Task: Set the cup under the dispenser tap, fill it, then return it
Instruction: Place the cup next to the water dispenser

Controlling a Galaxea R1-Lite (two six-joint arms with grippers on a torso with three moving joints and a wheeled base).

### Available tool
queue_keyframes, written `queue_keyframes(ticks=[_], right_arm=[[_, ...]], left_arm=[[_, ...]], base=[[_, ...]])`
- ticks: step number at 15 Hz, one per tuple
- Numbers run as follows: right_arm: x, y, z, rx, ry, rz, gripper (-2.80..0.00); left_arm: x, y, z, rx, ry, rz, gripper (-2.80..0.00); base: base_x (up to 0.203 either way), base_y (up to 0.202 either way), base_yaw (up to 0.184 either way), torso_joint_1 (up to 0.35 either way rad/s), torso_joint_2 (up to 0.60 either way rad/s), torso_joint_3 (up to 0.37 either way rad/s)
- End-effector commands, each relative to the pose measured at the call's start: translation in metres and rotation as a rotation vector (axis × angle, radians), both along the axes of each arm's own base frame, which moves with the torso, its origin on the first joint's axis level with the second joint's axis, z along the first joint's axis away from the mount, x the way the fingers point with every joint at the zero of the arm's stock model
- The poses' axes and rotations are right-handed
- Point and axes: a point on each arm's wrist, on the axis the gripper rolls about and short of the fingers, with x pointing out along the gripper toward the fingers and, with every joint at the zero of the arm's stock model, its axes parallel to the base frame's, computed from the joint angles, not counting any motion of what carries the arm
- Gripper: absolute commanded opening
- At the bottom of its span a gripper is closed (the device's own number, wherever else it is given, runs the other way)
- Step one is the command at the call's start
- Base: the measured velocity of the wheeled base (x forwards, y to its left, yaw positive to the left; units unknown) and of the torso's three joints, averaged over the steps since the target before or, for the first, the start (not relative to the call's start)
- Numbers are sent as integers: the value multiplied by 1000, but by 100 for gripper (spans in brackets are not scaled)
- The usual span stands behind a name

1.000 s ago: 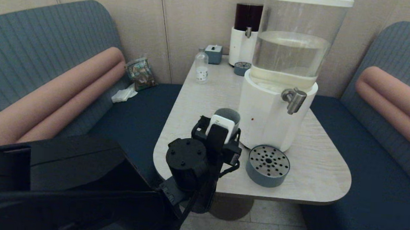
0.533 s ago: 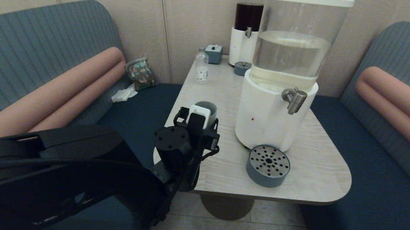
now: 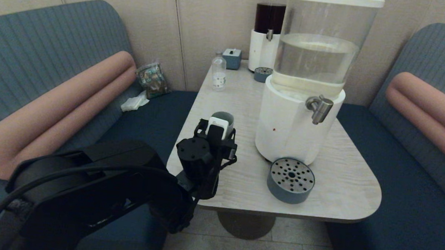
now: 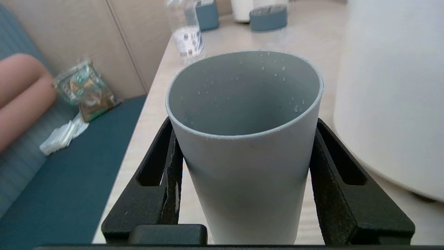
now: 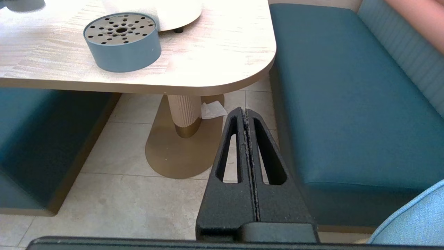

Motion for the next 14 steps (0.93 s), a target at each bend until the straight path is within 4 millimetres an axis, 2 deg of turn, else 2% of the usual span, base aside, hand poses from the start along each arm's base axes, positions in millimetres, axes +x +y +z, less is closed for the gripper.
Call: queue_keyframes(ticks=[1, 6, 14], right_arm=[[0, 0, 0, 0, 0, 0, -280], [0, 0, 0, 0, 0, 0, -280], [0, 0, 0, 0, 0, 0, -280]], left_arm=[[4, -2, -11, 7, 9, 4, -280], [15, 5, -12, -3, -2, 32, -280], [29, -1, -24, -19, -14, 40, -280]], base=[[0, 0, 0, 0, 0, 0], [0, 0, 0, 0, 0, 0], [0, 0, 0, 0, 0, 0]])
